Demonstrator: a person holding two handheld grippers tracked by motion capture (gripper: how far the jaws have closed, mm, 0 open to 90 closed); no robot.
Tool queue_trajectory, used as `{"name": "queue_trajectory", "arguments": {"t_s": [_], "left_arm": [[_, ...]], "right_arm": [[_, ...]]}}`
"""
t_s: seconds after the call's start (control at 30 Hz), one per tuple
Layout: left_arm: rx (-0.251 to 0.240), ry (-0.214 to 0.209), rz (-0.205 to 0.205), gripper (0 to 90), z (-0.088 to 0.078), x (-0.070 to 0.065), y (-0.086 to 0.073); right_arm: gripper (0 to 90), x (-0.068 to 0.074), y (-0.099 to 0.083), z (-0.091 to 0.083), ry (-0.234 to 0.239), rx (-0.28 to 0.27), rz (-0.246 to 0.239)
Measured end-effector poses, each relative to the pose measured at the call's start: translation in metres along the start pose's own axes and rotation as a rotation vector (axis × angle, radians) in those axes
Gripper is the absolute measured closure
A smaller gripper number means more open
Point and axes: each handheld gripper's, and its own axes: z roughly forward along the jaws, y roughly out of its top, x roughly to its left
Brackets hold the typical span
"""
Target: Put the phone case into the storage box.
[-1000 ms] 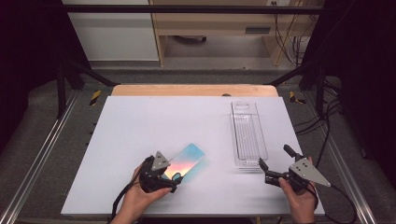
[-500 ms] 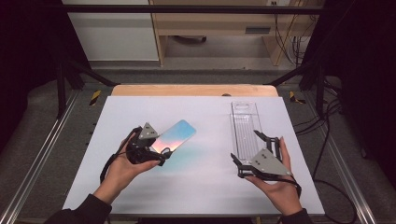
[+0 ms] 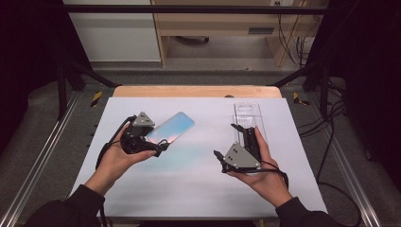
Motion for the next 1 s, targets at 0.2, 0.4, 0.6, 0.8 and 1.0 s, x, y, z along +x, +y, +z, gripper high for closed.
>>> {"name": "queue_trajectory", "arguments": {"t_s": [0.2, 0.4, 0.6, 0.8, 1.0], "left_arm": [[0.000, 0.000, 0.017, 16.8, -0.003, -0.002, 0.008], [0.013, -0.013, 0.021, 16.9, -0.001, -0.003, 0.010], [0.012, -0.017, 0.018, 16.9, 0.001, -0.004, 0.011], [0.011, -0.021, 0.019, 16.8, 0.003, -0.006, 0.012], [0.026, -0.022, 0.028, 16.8, 0.006, -0.009, 0.011]], "right_arm": [[5.3, 0.002, 0.007, 0.008, 0.002, -0.005, -0.016], [5.3, 0.005, 0.007, 0.011, -0.002, -0.005, -0.018], [5.3, 0.010, 0.006, 0.012, 0.007, -0.003, -0.017], [5.3, 0.017, 0.004, 0.015, 0.014, -0.003, -0.013], [5.3, 0.022, 0.001, 0.018, 0.016, -0.006, -0.001]]}}
